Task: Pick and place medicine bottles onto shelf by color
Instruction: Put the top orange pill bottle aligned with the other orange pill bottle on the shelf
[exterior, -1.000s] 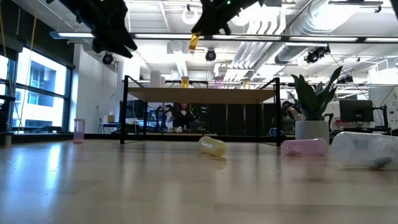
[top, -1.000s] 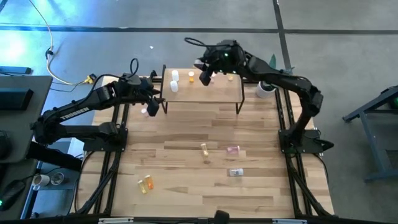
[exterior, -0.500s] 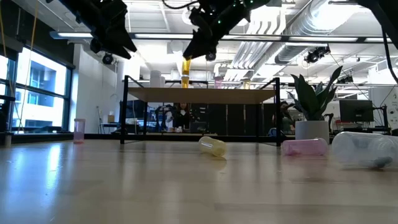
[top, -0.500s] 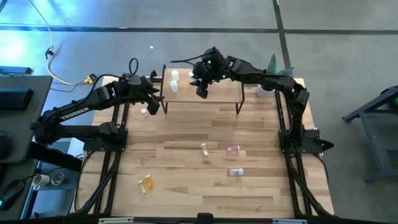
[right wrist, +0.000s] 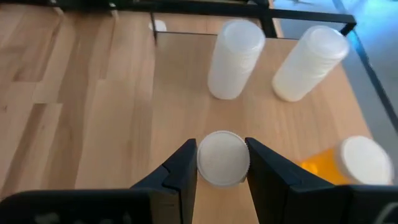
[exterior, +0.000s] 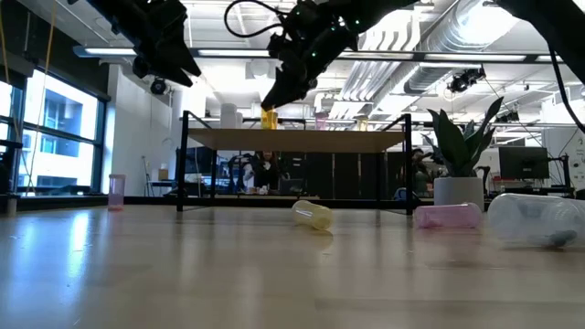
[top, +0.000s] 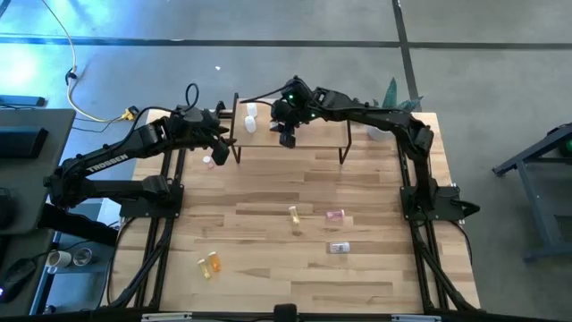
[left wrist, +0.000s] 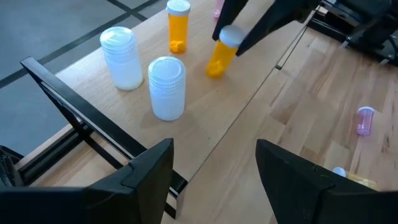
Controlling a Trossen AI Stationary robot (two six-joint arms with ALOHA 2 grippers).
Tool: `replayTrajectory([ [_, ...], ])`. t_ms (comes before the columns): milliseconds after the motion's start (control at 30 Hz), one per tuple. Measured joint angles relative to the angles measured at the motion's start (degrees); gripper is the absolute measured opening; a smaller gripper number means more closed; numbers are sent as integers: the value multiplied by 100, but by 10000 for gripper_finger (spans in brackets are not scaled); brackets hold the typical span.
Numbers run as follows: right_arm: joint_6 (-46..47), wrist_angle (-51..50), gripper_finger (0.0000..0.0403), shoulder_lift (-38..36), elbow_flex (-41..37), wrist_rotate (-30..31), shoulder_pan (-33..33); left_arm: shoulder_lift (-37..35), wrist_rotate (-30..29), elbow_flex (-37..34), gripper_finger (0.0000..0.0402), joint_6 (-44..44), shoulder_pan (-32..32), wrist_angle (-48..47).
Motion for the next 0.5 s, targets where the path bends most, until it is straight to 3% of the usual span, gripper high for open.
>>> replayTrajectory([
  [500,17,-35,109,9,2,112,2,0,0,0,216,-42,1,0],
])
